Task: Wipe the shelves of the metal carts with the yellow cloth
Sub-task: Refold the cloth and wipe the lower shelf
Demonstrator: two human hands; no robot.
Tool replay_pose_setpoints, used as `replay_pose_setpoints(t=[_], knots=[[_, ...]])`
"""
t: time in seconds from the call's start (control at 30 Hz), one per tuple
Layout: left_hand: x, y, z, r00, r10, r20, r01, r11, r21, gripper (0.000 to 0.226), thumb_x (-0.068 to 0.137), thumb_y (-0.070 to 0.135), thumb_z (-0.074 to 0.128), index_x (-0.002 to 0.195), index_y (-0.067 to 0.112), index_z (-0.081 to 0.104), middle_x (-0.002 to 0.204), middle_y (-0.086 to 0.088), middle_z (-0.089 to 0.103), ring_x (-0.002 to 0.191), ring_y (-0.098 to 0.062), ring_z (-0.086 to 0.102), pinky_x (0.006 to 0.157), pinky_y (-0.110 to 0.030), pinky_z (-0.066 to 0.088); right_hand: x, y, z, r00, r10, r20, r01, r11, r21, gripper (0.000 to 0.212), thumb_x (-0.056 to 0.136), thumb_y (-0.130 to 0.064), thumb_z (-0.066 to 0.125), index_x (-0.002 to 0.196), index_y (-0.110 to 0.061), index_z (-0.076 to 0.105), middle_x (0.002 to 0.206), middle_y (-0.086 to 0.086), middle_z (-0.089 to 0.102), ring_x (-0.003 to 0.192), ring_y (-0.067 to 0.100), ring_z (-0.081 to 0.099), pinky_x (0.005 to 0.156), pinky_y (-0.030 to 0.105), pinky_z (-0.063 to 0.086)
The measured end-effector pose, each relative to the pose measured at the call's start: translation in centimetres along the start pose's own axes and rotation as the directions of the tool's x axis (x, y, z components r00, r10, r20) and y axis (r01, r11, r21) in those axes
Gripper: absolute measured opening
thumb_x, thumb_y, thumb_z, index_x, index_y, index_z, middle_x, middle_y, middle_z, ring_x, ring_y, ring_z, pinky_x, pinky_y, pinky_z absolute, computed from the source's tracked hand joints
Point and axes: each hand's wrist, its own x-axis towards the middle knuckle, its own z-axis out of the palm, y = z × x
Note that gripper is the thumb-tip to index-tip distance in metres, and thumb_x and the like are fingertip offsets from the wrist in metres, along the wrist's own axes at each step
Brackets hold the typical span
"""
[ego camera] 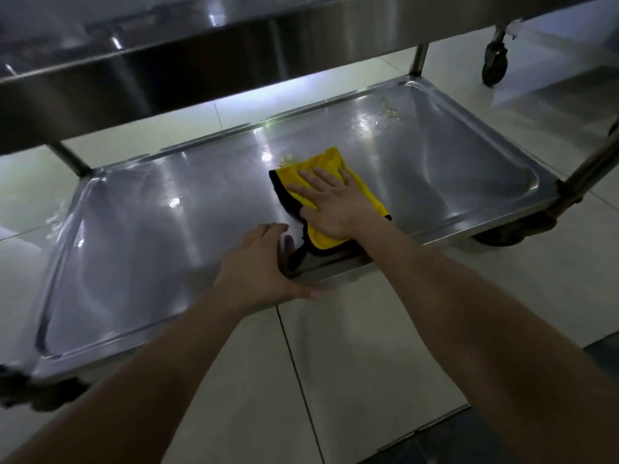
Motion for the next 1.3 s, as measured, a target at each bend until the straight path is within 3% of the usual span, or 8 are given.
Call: replay_pose_setpoints(t=[0.13,0.27,0.4,0.57,0.83,1.03,1.2,1.3], knots=[[-2.9,-5.0,-2.2,0.998,-0.06,0.026,0.06,0.998,0.021,0.162,0.022,0.104,0.066,0.164,0.033,0.038,0.165,0.004,0.041,0.152,-0.023,0.037,0.123,-0.045,0.04,0.0,0.2,-0.2,1.0,0.024,-0.009,-0.024,1.0,0.013,0.067,0.101,-0.064,0.026,0.166,-0.053,0.014,0.179,-0.011,0.003,0.165,0.016,0.0,0.13,0.057,-0.002],[-4.8,-9.6,-5.3,0.99,-0.115,0.077,0.097,0.973,0.209,0.144,0.028,0.103,0.074,0.154,0.039,0.049,0.144,0.007,0.052,0.135,-0.023,0.049,0.111,-0.043,0.048,0.3,0.4,-0.2,0.998,0.065,-0.002,-0.065,0.997,0.028,0.075,0.091,-0.069,0.017,0.165,-0.056,0.012,0.179,-0.013,0.002,0.165,0.014,0.0,0.131,0.055,-0.001],[-4.9,-10.9,-5.6,0.993,-0.081,0.087,0.065,0.983,0.172,0.119,0.036,0.096,0.084,0.14,0.041,0.061,0.121,0.011,0.055,0.119,-0.02,0.056,0.099,-0.04,0.053,0.6,0.4,0.6,0.996,0.082,-0.036,-0.081,0.996,0.026,0.077,0.088,-0.07,0.013,0.164,-0.057,0.015,0.179,-0.013,0.005,0.165,0.014,0.002,0.131,0.056,0.001],[-4.6,-11.3,-4.8,0.997,-0.043,0.069,0.027,0.976,0.218,0.117,0.037,0.101,0.077,0.135,0.041,0.062,0.12,0.012,0.056,0.12,-0.02,0.055,0.089,-0.038,0.049,2.1,-2.9,1.6,0.988,0.139,-0.061,-0.14,0.99,-0.01,0.077,0.088,-0.07,0.009,0.164,-0.055,0.015,0.179,-0.01,0.008,0.165,0.018,0.006,0.129,0.063,0.001],[-5.5,-11.3,-4.0,0.994,-0.112,-0.014,0.113,0.982,0.152,0.105,0.041,0.092,0.086,0.124,0.032,0.065,0.119,0.007,0.059,0.12,-0.022,0.056,0.078,-0.037,0.043,2.8,-14.6,2.1,0.994,-0.113,0.007,0.113,0.994,0.009,0.073,0.095,-0.06,0.017,0.167,-0.049,0.017,0.179,-0.007,0.005,0.165,0.019,0.004,0.129,0.063,0.001],[-9.4,-11.1,-2.5,0.935,-0.218,-0.279,0.258,0.96,0.114,0.116,0.048,0.097,0.075,0.133,0.021,0.055,0.125,-0.001,0.059,0.12,-0.027,0.06,0.096,-0.043,0.043,-3.2,-16.3,2.5,0.952,-0.305,0.032,0.306,0.95,-0.06,0.063,0.106,-0.05,0.029,0.167,-0.047,0.016,0.179,-0.01,0.004,0.165,0.016,0.004,0.131,0.053,0.001],[-13.8,-16.5,-3.3,0.919,-0.351,-0.18,0.368,0.927,0.068,0.128,0.046,0.105,0.07,0.146,0.025,0.057,0.15,-0.003,0.051,0.143,-0.031,0.047,0.114,-0.052,0.043,-4.3,-16.2,1.8,0.958,-0.281,0.059,0.284,0.958,-0.046,0.064,0.108,-0.048,0.037,0.167,-0.05,0.012,0.178,-0.014,-0.001,0.165,0.013,-0.002,0.132,0.049,-0.002],[-15.0,-20.0,-5.2,0.889,-0.433,-0.148,0.453,0.88,0.145,0.112,0.062,0.092,0.078,0.148,0.025,0.055,0.157,-0.008,0.044,0.146,-0.036,0.042,0.118,-0.055,0.044,-4.4,-16.4,1.7,0.961,-0.267,0.065,0.27,0.962,-0.047,0.066,0.108,-0.049,0.037,0.167,-0.05,0.009,0.178,-0.014,-0.003,0.165,0.012,-0.004,0.132,0.049,-0.003]])
